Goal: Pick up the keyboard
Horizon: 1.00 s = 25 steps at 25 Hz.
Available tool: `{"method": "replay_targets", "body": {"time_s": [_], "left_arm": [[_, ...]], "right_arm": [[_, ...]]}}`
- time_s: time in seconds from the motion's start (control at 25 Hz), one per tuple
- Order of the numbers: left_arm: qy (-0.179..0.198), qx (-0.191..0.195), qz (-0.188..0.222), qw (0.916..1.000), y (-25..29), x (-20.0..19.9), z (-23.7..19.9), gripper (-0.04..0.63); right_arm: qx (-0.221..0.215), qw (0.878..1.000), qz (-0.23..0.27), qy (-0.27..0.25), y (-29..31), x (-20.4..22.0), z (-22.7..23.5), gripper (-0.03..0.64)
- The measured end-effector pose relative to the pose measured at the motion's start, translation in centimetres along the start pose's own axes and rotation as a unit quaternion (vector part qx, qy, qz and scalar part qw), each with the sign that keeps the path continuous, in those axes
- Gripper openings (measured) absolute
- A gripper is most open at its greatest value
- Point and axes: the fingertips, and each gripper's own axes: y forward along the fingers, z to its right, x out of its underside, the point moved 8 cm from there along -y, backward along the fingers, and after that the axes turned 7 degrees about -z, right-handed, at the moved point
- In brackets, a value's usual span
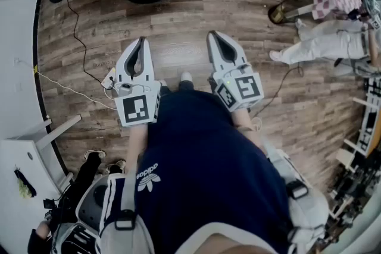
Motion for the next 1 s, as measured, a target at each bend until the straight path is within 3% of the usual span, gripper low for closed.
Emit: {"method": "replay_targets", "body": {"time_s": [0.72,1.0], "left_arm": [[-0.002,-0.007,0.0,1.0,1.1,-0.9,2.6,0.003],[0.003,0.001,0.01,0.9999,1.3,-1.4,4.5,0.003]], "right_arm": [[-0.025,0.999,0.007,-0.025,-1.3,-0.8,2.7,0.003],[-0.015,1.0,0.014,-0.024,-2.9,-0.4,4.8,0.003]]}}
